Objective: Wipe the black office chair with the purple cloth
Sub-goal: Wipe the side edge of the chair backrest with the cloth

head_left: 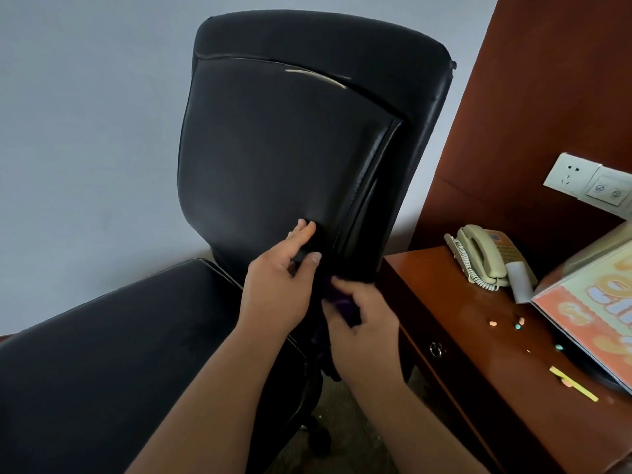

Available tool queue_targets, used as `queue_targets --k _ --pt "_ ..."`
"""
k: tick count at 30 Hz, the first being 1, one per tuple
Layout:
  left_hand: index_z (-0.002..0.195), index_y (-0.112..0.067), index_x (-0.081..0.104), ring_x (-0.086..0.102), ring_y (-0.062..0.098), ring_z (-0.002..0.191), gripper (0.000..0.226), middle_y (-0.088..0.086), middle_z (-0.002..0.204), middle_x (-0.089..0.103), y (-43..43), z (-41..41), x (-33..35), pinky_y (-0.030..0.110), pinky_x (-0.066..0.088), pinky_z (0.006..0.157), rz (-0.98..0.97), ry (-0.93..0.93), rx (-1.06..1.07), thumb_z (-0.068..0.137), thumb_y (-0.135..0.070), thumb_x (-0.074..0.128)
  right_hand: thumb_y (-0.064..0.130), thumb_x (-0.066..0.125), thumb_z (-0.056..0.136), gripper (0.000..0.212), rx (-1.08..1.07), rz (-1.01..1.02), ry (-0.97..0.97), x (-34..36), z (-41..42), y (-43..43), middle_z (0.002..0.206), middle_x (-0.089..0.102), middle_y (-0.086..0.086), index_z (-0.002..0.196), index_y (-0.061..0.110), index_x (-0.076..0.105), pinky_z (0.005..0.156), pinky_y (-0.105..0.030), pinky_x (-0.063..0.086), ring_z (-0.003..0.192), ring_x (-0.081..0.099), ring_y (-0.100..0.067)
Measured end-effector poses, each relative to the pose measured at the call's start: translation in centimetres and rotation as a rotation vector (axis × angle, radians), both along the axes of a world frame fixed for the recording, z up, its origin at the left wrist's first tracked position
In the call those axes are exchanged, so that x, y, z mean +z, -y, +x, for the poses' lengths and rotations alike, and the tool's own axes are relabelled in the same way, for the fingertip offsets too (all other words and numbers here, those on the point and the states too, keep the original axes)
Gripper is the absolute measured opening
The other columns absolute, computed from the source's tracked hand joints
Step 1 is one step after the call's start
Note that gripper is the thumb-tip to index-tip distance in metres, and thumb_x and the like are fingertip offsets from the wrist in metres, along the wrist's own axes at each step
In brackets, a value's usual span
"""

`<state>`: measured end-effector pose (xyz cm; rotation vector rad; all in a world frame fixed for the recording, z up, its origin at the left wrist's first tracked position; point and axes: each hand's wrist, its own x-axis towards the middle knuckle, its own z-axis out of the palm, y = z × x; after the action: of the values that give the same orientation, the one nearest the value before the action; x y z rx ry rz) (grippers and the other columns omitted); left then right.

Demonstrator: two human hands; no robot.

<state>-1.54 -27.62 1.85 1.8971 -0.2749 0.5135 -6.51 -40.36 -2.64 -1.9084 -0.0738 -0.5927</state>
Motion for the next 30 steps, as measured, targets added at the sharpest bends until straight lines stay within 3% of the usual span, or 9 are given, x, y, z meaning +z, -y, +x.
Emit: queue_targets --k 4,8,11,14,17,21,23,27,30 --pt "0.135 -0.038 0.055 0.047 -0.030 0.078 0.049 -0.022 0.141 0.050 0.1 -0.2 0.0 -0.007 0.032 0.073 0.004 -0.002 -0.006 0.091 -0.018 0.066 0.021 0.074 0.089 0.028 -0.021 -0.075 -0.072 -0.8 -0.7 0.1 0.105 0.059 0.022 0.111 0.038 0.067 0.079 -0.010 0.049 0.098 0.060 0.002" --pt "0.134 -0.041 0.055 0.046 -0.032 0.087 0.049 -0.025 0.140 0.050 0.1 -0.2 0.1 -0.008 0.031 0.075 0.001 -0.010 0.002 0.091 -0.019 0.066 0.029 0.070 0.091 0.015 -0.067 -0.003 -0.026 2.3 0.5 -0.3 0.099 0.065 0.017 0.105 0.034 0.066 0.083 -0.021 0.051 0.094 0.061 0.002" --pt "0.133 -0.043 0.055 0.042 -0.033 0.102 0.050 -0.025 0.140 0.049 0.0 -0.1 0.1 -0.009 0.031 0.078 -0.009 -0.018 -0.009 0.091 -0.017 0.065 0.031 0.068 0.092 0.012 -0.102 0.092 0.018 4.1 1.2 -0.8 0.094 0.067 0.017 0.104 0.033 0.066 0.079 -0.019 0.051 0.092 0.063 0.001" --pt "0.132 -0.044 0.055 0.040 -0.032 0.109 0.050 -0.026 0.139 0.050 0.1 -0.1 0.1 -0.009 0.029 0.082 -0.016 -0.018 -0.006 0.091 -0.018 0.065 0.034 0.065 0.094 0.017 -0.113 0.042 -0.021 3.2 0.9 -1.0 0.099 0.065 0.015 0.111 0.031 0.063 0.084 -0.029 0.054 0.093 0.062 -0.002" --pt "0.133 -0.042 0.056 0.046 -0.032 0.093 0.049 -0.027 0.138 0.050 0.1 -0.1 0.1 -0.008 0.031 0.077 -0.008 -0.009 0.001 0.091 -0.020 0.066 0.034 0.065 0.094 0.022 -0.095 -0.023 -0.125 0.8 -0.1 -1.1 0.107 0.063 0.013 0.116 0.029 0.062 0.088 -0.033 0.054 0.097 0.060 -0.003" --pt "0.134 -0.039 0.055 0.047 -0.026 0.073 0.048 -0.025 0.139 0.050 0.1 -0.3 0.0 -0.008 0.033 0.071 -0.004 -0.003 -0.004 0.091 -0.019 0.066 0.032 0.068 0.093 0.019 -0.091 -0.044 -0.198 -0.3 -0.6 -1.0 0.108 0.061 0.015 0.112 0.032 0.062 0.077 -0.010 0.048 0.095 0.057 0.005" --pt "0.134 -0.038 0.056 0.048 -0.029 0.078 0.048 -0.025 0.138 0.051 0.1 -0.3 0.1 -0.008 0.032 0.072 -0.016 -0.004 -0.002 0.091 -0.018 0.066 0.030 0.068 0.093 0.015 -0.100 -0.034 -0.146 0.6 -0.3 -0.8 0.101 0.062 0.015 0.107 0.032 0.063 0.076 -0.013 0.047 0.092 0.058 0.004" --pt "0.134 -0.037 0.056 0.037 -0.030 0.113 0.049 -0.022 0.139 0.050 -0.1 -0.3 0.1 -0.009 0.029 0.084 -0.018 -0.006 -0.011 0.091 -0.017 0.068 0.034 0.064 0.095 0.019 -0.156 0.015 -0.027 3.9 1.0 -0.5 0.100 0.065 0.014 0.113 0.029 0.063 0.086 -0.026 0.052 0.094 0.060 0.000" --pt "0.133 -0.037 0.057 0.037 -0.031 0.113 0.049 -0.021 0.139 0.051 -0.2 -0.3 0.1 -0.008 0.029 0.084 -0.023 -0.003 -0.017 0.090 -0.016 0.068 0.035 0.061 0.096 0.021 -0.184 0.034 -0.004 5.0 1.3 -0.7 0.103 0.065 0.013 0.116 0.028 0.062 0.088 -0.026 0.052 0.097 0.061 -0.003"
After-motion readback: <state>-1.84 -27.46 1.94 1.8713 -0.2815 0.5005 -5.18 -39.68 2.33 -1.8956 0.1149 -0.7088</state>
